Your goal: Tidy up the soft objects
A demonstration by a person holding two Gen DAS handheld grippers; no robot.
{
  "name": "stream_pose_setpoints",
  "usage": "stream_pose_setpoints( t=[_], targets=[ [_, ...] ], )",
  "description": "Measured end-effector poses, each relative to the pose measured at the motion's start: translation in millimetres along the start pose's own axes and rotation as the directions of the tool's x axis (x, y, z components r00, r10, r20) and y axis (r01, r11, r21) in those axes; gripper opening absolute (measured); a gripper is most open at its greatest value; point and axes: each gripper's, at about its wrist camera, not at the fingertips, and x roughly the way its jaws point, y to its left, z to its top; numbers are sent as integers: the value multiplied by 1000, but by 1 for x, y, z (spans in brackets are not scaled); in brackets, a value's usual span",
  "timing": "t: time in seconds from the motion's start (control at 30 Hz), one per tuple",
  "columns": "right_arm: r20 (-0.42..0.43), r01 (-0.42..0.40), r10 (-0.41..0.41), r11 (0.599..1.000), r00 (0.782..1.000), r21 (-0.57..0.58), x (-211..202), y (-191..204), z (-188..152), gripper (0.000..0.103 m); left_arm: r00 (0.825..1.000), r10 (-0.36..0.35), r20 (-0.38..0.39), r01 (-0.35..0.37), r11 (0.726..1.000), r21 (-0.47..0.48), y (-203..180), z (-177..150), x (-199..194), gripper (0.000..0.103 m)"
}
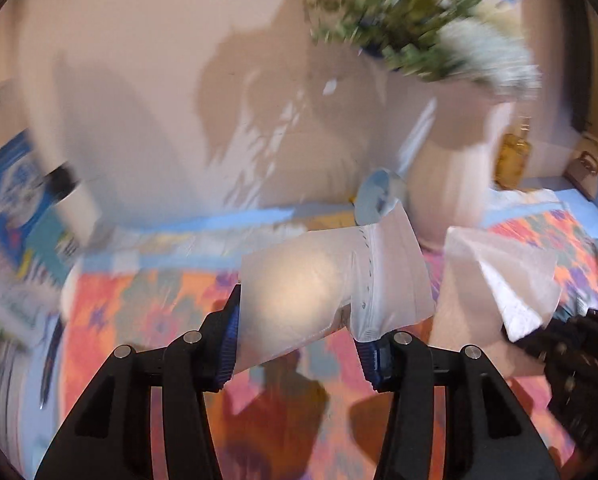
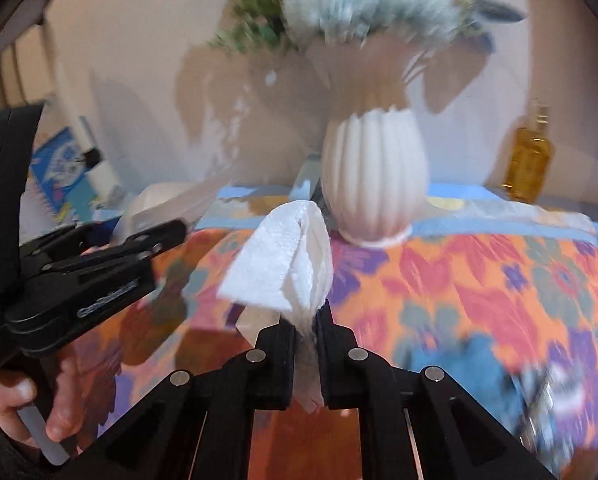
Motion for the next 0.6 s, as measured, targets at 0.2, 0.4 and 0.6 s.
stream_pose_setpoints(
  t=[0.2, 0.4, 0.6],
  targets=[
    [-3, -78, 79, 993, 997, 89, -73, 0, -55, 9, 999, -32, -32, 29, 994, -103, 5, -62, -61, 46],
    [-85, -99, 117, 977, 989, 189, -114, -3, -114, 10, 996, -74, -41, 68, 988, -136, -17, -109, -89, 46],
    [-203, -13, 49, 985, 978, 175, -114, -16, -151, 29, 998, -54, -14, 53, 994, -91, -27, -130, -82, 46]
  ],
)
